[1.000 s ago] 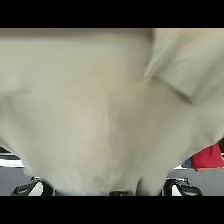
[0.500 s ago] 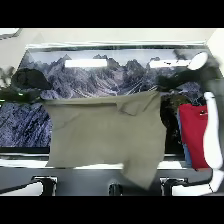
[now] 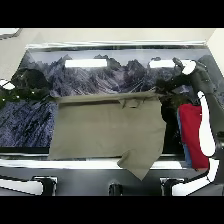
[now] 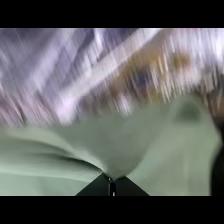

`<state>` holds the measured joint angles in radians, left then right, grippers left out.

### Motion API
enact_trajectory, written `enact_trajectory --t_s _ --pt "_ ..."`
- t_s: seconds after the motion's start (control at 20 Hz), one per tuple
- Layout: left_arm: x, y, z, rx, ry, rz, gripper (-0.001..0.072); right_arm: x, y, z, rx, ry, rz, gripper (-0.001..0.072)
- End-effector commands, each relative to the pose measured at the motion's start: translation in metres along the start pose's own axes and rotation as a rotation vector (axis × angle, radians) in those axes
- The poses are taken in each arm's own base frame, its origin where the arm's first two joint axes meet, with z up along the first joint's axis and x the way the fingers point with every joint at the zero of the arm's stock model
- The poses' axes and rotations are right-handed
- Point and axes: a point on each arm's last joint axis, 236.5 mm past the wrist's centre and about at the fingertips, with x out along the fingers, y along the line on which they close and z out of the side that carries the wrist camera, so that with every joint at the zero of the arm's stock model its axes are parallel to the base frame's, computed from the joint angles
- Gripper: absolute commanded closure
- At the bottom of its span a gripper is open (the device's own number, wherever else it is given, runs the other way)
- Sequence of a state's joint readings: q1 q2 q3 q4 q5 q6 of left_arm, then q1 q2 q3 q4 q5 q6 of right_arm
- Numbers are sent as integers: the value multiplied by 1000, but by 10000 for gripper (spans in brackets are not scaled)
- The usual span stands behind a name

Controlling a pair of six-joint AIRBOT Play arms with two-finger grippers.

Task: Fold the shirts.

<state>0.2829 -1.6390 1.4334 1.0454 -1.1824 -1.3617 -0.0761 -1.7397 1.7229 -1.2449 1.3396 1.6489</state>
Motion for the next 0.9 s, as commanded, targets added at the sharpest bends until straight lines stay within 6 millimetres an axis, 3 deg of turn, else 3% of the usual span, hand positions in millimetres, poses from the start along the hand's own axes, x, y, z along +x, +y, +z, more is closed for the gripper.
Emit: enact_trajectory --t_s 0.0,0.15,0.3,0.4,0.5,0.75,0.8,0.85 --pt "-3 19 -65 45 277 54 680 -9 -24 -88 -9 365 -87 675" --pt "6 26 -112 8 449 43 680 23 -25 -122 -8 456 -98 675" --pt "3 26 -143 -17 574 19 681 25 -35 -127 0 461 -132 675" --pt "-2 26 -148 -25 599 14 680 18 -48 -124 5 445 -200 675" --pt "-3 29 -148 -31 600 14 681 19 -50 -130 16 462 -204 676" --pt "2 37 -149 -31 591 42 661 42 -51 -145 73 476 -182 672" --pt "1 36 -150 -32 594 39 501 41 -46 -144 76 470 -164 571" --pt "-2 37 -150 -39 599 40 358 35 -45 -141 64 460 -155 420"
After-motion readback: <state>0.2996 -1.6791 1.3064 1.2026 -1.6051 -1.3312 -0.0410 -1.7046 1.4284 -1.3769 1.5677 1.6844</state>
